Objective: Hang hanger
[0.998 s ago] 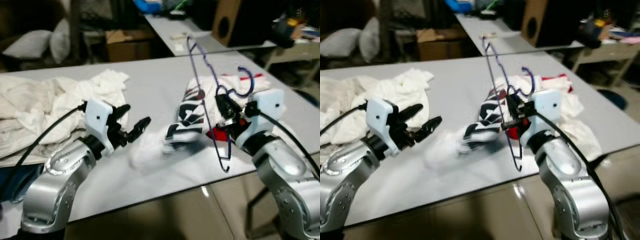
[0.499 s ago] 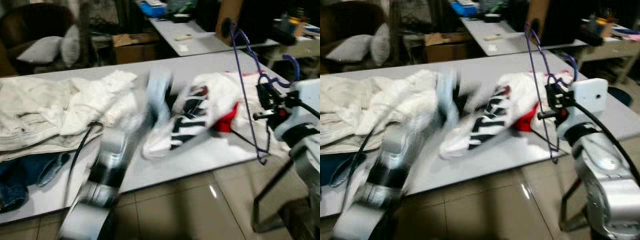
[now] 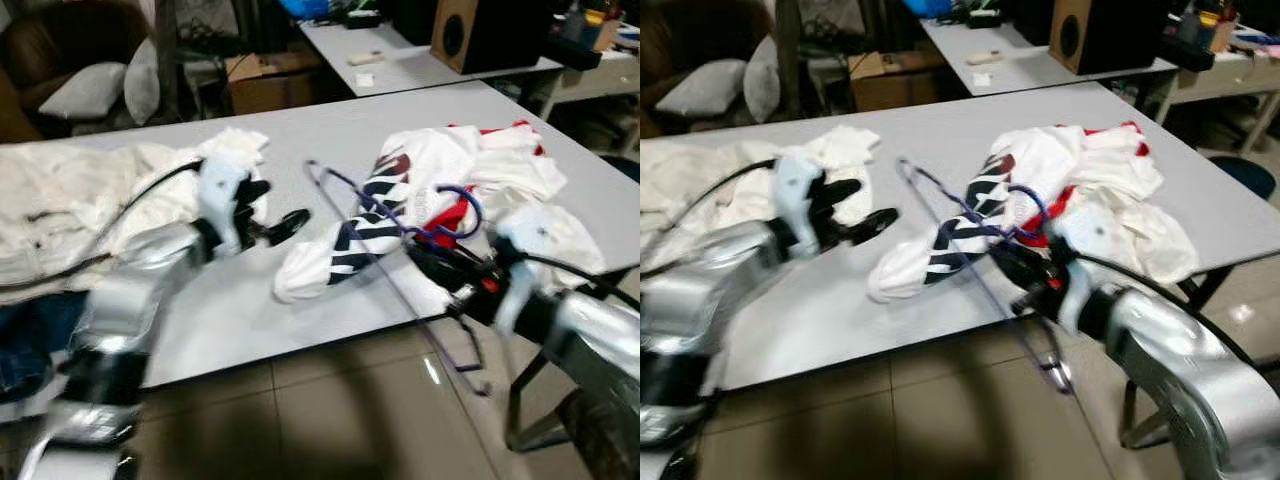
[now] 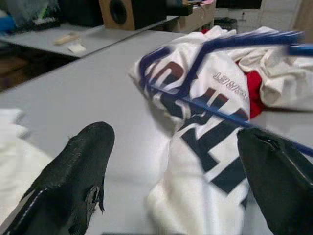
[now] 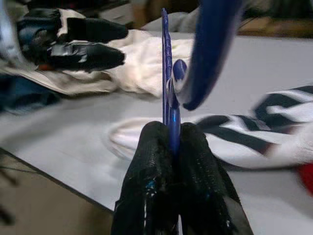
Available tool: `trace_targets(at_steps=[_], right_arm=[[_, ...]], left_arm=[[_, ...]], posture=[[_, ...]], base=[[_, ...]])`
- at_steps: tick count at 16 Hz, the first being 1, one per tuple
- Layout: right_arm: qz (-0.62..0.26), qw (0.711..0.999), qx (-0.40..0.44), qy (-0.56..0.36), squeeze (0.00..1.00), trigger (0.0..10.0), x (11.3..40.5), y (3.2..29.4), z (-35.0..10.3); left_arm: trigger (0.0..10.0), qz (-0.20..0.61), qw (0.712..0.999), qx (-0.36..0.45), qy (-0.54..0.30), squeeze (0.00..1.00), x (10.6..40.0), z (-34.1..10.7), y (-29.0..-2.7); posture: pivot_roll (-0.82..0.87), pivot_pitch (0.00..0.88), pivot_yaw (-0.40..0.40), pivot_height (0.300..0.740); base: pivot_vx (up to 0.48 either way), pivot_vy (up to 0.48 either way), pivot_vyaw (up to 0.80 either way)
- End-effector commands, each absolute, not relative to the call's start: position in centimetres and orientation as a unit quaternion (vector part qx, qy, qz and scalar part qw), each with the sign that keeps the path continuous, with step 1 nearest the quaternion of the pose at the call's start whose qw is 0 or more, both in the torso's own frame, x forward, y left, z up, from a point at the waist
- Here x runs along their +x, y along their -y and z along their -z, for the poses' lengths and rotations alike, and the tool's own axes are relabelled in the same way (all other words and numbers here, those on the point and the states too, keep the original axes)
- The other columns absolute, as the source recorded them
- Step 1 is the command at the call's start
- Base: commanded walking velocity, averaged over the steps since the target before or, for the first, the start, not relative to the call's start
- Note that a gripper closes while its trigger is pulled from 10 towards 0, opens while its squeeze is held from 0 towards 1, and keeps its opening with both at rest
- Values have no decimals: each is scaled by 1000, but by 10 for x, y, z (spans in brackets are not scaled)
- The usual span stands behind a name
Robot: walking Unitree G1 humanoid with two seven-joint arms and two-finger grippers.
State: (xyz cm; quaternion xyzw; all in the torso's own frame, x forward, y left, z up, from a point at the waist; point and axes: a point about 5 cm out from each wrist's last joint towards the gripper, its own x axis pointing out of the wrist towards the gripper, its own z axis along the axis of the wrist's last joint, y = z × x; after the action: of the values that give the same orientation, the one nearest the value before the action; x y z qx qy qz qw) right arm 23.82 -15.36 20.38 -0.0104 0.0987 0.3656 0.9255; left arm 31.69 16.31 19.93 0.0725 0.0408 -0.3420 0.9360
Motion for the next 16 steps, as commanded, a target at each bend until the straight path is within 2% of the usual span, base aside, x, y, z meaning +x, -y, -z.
trace_targets(at_steps=[1, 3, 5, 8, 9, 12, 13, 16], right_arm=[[-382, 915, 15, -128, 0, 10000, 247, 150, -198], [-408, 896, 48, -168, 0, 10000, 258, 145, -191], [-379, 887, 35, -263, 0, 10000, 279, 151, -162], [-354, 882, 43, -307, 0, 10000, 292, 156, -154], [-322, 882, 17, -344, 0, 10000, 296, 165, -149], [-252, 899, -23, -358, 0, 10000, 305, 196, -148], [-212, 904, -60, -366, 0, 10000, 302, 220, -150], [-153, 915, -88, -364, 0, 10000, 289, 254, -159]], left_arm=[[10000, 335, 938, 85, -35, 0, 305, -207, -177], [10000, 316, 942, 98, -49, 0, 286, -205, -198], [10000, 317, 938, 114, -75, 0, 257, -203, -216], [10000, 353, 922, 123, -101, 0, 241, -197, -209], [10000, 379, 910, 124, -112, 0, 235, -193, -200], [10000, 390, 904, 129, -122, 0, 234, -188, -193], [10000, 396, 900, 132, -124, 0, 235, -187, -191], [10000, 404, 897, 131, -122, 0, 237, -188, -187]], posture=[[19, 0, -15, 740], [35, 0, -36, 740], [79, 0, -85, 740], [91, 0, -98, 740], [91, 0, -97, 740], [72, 0, -75, 740], [66, 0, -68, 740], [51, 0, -46, 740]], base=[[0, 0, 0], [0, 0, 0], [0, 0, 0], [0, 0, 0], [0, 0, 0], [0, 0, 0], [0, 0, 0], [0, 0, 0]])
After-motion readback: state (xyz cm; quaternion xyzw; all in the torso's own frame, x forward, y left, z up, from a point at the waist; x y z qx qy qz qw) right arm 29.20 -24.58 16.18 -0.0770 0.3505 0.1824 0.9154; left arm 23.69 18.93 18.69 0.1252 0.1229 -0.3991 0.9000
